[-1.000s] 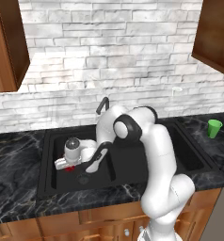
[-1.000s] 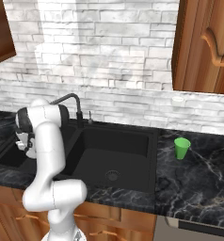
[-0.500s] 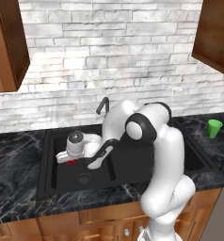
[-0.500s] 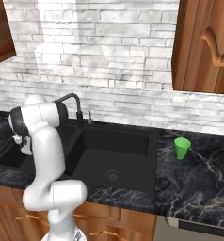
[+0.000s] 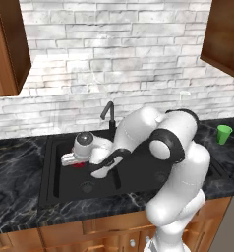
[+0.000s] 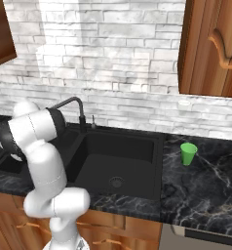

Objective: Move any existing items from the left basin to the right basin for drying. Then move the cup from the counter to the left basin of the sink for washing.

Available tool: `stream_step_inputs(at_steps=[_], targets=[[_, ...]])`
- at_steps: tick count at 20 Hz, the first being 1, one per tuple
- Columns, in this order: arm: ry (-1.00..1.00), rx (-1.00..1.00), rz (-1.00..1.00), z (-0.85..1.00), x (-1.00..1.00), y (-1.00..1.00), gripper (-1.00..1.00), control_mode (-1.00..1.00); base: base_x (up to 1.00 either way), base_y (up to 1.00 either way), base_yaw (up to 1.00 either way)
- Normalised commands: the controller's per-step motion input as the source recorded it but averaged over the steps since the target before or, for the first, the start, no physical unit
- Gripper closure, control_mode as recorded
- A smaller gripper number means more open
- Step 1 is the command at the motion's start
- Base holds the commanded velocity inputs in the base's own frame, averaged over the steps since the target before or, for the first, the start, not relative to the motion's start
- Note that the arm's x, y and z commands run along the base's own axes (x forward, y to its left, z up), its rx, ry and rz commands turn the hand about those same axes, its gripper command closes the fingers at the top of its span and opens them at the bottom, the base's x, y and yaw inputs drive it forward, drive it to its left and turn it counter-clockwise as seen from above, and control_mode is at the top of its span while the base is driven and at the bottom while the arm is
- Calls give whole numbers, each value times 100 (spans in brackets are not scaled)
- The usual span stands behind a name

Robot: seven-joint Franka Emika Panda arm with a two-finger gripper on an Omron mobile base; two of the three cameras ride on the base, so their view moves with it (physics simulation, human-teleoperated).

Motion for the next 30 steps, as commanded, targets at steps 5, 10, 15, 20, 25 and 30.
stream_step_inputs(at_steps=[5,10,15,20,25,30], targets=[[0,1,-2,59,-34,-24,100,-100,0,0,0],[0,0,-3,65,-26,-27,100,-100,0,0,0],[0,0,-2,57,-34,-29,100,-100,0,0,0],[0,0,-3,46,-30,-30,100,-100,0,0,0],[0,1,-5,40,-24,-36,100,-100,0,0,0],[1,1,-10,28,-20,-46,100,-100,0,0,0]])
